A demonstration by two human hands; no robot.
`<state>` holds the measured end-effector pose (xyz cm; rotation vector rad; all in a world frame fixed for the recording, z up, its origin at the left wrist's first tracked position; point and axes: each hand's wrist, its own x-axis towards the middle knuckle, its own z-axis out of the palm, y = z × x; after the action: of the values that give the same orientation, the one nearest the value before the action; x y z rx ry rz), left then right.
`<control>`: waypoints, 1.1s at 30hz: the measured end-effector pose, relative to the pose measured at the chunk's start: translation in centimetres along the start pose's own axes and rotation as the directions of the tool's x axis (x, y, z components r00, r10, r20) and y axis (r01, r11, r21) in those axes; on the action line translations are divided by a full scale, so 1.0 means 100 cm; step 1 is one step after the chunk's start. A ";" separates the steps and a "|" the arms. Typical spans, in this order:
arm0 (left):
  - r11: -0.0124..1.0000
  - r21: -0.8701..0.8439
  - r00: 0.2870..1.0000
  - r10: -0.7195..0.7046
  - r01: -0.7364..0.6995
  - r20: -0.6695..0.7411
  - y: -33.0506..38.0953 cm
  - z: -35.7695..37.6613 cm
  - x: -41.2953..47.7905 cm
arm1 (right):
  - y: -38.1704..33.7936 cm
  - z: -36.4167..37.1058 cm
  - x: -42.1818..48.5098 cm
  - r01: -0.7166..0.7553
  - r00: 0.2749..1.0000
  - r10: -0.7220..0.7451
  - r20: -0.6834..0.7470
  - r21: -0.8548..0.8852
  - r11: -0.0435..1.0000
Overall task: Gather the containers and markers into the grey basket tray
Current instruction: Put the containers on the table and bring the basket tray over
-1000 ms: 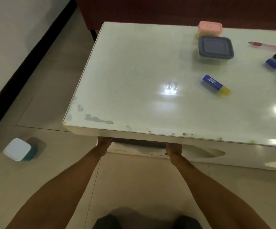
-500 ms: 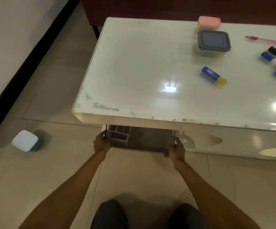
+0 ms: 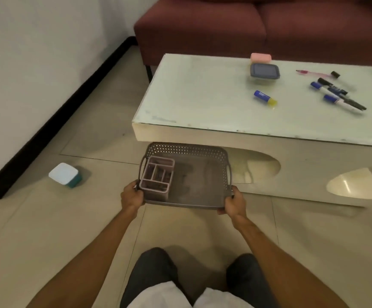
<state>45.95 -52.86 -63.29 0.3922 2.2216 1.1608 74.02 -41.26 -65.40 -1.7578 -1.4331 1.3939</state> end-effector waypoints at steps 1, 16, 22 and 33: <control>1.000 -0.007 1.000 0.003 -0.003 -0.005 -0.003 -0.010 -0.013 | 0.001 -0.002 -0.014 0.010 1.000 -0.010 0.006 0.005 1.000; 0.990 -0.005 0.989 0.142 -0.142 0.050 0.011 -0.114 -0.137 | -0.024 -0.052 -0.138 0.174 0.984 -0.176 0.035 0.050 0.983; 0.964 -0.047 0.960 0.266 -0.263 0.083 0.063 -0.127 -0.143 | -0.073 -0.079 -0.135 0.243 0.970 -0.242 -0.022 0.099 0.965; 0.952 -0.124 0.949 0.294 -0.280 0.113 0.191 -0.091 -0.087 | -0.171 -0.118 -0.065 0.265 0.963 -0.251 -0.102 0.165 0.950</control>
<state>46.72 -52.13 -40.45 0.7465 2.0250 1.3553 77.70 -38.65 -44.13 -1.4401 -1.3929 1.2566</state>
